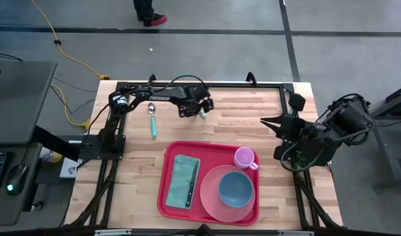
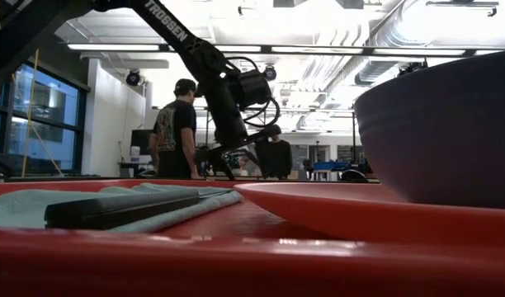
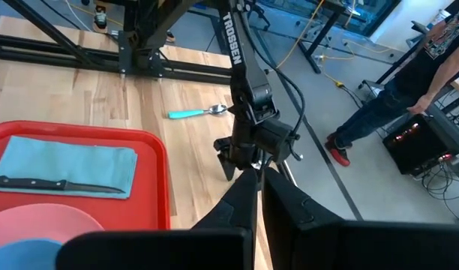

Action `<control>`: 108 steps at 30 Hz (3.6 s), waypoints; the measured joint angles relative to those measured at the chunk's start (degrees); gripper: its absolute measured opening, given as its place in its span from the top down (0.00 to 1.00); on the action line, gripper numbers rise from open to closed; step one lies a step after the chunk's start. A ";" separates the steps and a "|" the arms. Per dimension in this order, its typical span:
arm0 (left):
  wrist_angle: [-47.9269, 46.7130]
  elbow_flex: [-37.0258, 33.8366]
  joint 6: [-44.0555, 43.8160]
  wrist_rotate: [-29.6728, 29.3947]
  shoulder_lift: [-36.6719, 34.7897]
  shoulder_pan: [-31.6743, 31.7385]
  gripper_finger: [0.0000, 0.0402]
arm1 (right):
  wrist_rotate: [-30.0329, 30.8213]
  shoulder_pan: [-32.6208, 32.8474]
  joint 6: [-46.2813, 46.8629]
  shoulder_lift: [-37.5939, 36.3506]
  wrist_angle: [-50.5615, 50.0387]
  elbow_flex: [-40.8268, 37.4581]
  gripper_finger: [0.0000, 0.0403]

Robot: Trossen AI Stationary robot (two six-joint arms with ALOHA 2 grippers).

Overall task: Set up tray
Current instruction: Put the blue fork on the blue table napkin to the left of the black table knife

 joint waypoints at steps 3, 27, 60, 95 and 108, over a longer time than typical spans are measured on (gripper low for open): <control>2.36 0.00 -0.44 0.01 0.66 0.47 0.22 | 0.12 0.00 -0.15 0.02 0.00 0.00 1.00; 21.49 1.53 11.49 9.95 3.23 1.05 0.42 | 0.43 -0.04 -1.20 -0.97 0.01 0.00 1.00; -14.14 1.75 80.95 18.97 -58.81 11.97 0.70 | -63.41 -65.32 -24.15 -0.12 44.64 -37.19 1.00; -27.08 1.75 92.76 23.30 -64.41 11.97 0.69 | -62.59 -71.12 -33.64 53.76 18.26 9.57 0.56; -27.06 1.75 92.64 23.31 -64.41 11.97 0.69 | -57.97 -69.28 -34.80 59.63 19.07 9.53 0.44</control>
